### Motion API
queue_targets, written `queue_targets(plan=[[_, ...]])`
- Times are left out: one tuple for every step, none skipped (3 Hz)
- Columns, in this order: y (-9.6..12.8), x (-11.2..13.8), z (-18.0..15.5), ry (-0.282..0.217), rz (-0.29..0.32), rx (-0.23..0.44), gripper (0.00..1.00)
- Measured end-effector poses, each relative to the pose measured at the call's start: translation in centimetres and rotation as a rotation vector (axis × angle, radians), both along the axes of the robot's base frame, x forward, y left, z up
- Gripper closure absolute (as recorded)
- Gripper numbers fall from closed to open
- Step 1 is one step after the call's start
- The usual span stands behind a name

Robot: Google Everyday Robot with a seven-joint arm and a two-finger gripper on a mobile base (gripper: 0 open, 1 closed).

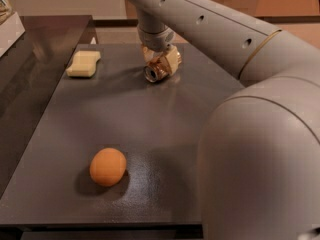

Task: Pick orange can

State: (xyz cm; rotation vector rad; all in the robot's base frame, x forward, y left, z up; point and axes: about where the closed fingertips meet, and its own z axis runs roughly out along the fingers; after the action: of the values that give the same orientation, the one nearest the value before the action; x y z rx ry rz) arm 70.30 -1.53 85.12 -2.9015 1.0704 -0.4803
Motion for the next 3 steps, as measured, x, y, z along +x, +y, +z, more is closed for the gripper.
queue_targets(plan=[[-0.4,0.0,-0.3,0.01,0.007,-0.022,0.65],[-0.4,-0.2,0.5,0.0,0.001,-0.016,0.87],[0.2,-1.2,3.0,-0.015,0.014,0.022,1.0]])
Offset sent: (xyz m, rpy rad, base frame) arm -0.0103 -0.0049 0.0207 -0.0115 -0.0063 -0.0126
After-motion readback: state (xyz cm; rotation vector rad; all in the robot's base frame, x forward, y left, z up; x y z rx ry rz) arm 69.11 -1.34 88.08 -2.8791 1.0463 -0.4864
